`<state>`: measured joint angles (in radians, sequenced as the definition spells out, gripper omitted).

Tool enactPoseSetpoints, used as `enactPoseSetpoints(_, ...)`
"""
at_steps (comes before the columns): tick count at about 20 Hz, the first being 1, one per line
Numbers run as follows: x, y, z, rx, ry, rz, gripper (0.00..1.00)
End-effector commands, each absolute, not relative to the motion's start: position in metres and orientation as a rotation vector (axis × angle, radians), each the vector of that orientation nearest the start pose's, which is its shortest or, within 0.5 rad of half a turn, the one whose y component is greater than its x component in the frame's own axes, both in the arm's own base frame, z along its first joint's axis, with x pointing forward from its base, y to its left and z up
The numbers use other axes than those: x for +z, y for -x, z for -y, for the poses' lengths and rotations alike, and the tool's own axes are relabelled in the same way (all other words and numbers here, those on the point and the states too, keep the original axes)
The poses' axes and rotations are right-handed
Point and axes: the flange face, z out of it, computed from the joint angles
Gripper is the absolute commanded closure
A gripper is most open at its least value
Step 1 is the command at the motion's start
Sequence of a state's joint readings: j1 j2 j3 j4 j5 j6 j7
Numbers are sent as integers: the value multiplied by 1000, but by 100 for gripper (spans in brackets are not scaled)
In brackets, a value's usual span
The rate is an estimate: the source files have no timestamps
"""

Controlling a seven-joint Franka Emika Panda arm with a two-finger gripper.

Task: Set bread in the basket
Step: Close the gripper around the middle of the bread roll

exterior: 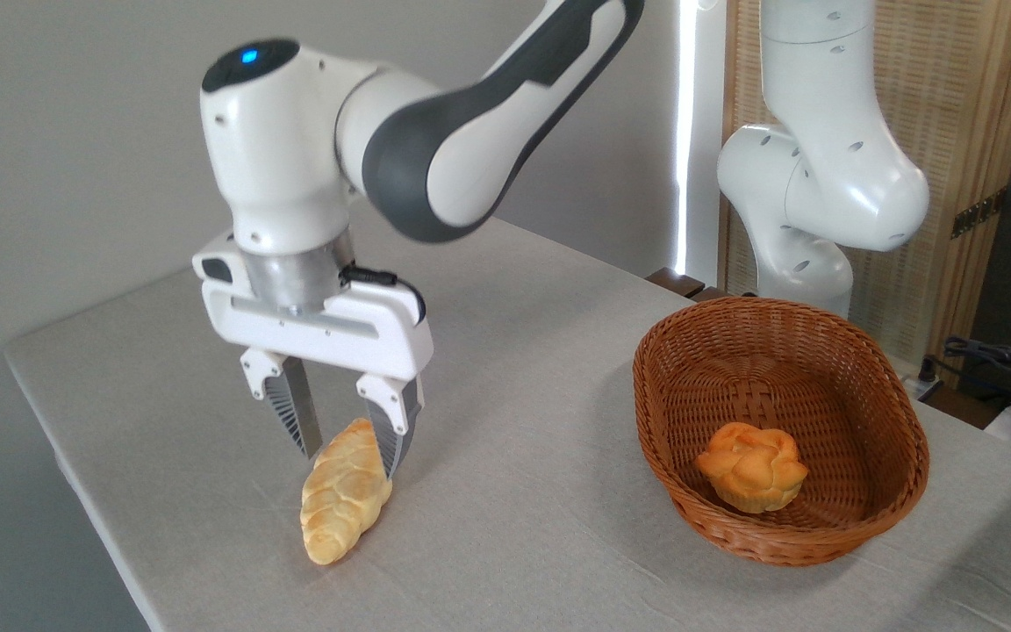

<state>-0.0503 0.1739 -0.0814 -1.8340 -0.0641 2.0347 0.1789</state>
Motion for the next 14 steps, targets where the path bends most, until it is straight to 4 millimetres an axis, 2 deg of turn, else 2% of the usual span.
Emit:
enactPoseSetpoints(1,431,-611,82,-119,3196,-375,0)
enactPoseSetpoints(5,417,-612,93,-111,3193,-396,0)
enactPoseSetpoints(6,417,-612,93,-109,3189,-403,11)
enactPoseSetpoints(8,417,-612,93,-112,3187,-418,43)
enactPoseSetpoints(9,418,-613,93,-117,3186,-423,55)
enactPoseSetpoints(11,416,-613,93,-113,3183,-440,68)
enactPoseSetpoints(14,416,-612,93,-108,3179,-460,75)
